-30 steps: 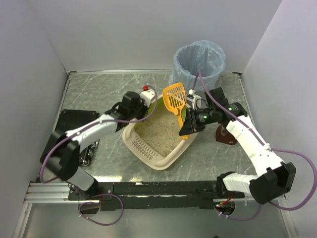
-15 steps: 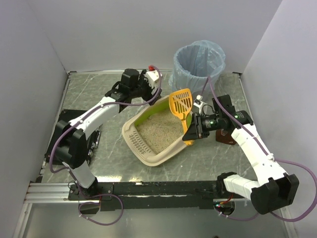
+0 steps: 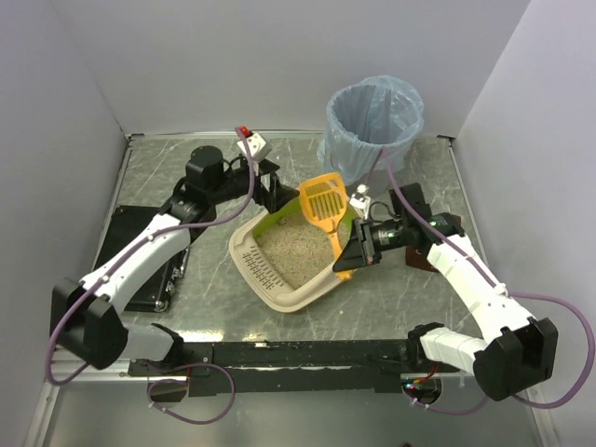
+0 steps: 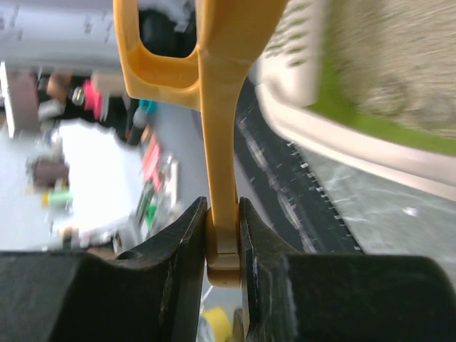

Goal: Clean the litter box

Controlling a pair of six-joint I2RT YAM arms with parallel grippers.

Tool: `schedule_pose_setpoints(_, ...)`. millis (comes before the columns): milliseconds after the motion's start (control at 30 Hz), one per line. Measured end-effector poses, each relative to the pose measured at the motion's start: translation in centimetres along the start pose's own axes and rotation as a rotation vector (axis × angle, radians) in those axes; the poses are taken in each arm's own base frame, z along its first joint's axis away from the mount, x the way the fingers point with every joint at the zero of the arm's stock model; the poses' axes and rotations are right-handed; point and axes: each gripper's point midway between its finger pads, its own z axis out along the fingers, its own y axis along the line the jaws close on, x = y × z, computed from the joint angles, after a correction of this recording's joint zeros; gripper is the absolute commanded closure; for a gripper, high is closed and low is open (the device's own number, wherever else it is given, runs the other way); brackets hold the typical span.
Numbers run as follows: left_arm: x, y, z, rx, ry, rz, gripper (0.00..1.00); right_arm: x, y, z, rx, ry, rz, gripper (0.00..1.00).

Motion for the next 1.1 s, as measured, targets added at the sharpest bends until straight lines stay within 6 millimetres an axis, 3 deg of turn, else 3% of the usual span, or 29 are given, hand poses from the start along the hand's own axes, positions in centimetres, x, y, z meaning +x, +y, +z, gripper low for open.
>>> schedule_pose_setpoints(200,-1.1,-2.7,-1.3,0.111,-0.031,0.012,0.03,2.6,1.0,2.3,-0.098,0.127,-0.006,1.00)
schedule_pose_setpoints(467,2.4,-3.3,-0.9,0.178,0.082,-0.016,0.01,2.7,1.8,2.8,-0.120,0.160,-0.052,1.00)
schedule_pose_setpoints(533,3.0,-3.3,-0.6,0.188,0.099,-0.027,0.05,2.5,2.3,2.7,-0.123,0.161,-0.088,1.00)
schedule_pose_setpoints(600,3.1,-3.4,-0.1,0.217,0.112,-0.032,0.18,2.4,2.7,2.8,-0.128,0.165,-0.116,1.00)
schedule_pose_setpoints(633,3.0,-3.5,0.1,0.237,0.114,-0.031,0.47,2.5,2.8,2.8,-0.130,0.169,-0.124,1.00)
schedule_pose_setpoints(700,2.8,-3.9,0.4,0.272,0.115,-0.030,0.77,2.5,2.8,2.9,-0.128,0.173,-0.129,1.00)
schedule_pose_setpoints(733,2.9,-4.2,0.4,0.298,0.115,-0.027,0.98,2.6,2.6,3.0,-0.121,0.177,-0.126,0.94)
schedule_pose_setpoints(800,2.8,-4.8,0.4,0.334,0.113,-0.037,0.99,2.6,1.8,3.1,-0.079,0.185,-0.107,0.84)
schedule_pose_setpoints(900,2.2,-5.0,0.4,0.341,0.089,-0.069,0.99,2.1,0.0,3.1,0.033,0.170,-0.118,0.33)
schedule_pose_setpoints(933,2.1,-4.8,0.4,0.332,0.078,-0.078,0.99,1.9,-0.2,3.0,0.063,0.160,-0.116,0.01)
schedule_pose_setpoints(1100,2.5,-4.6,0.1,0.255,0.045,-0.185,0.99,-2.4,-0.7,1.1,0.259,-0.050,-0.226,0.00)
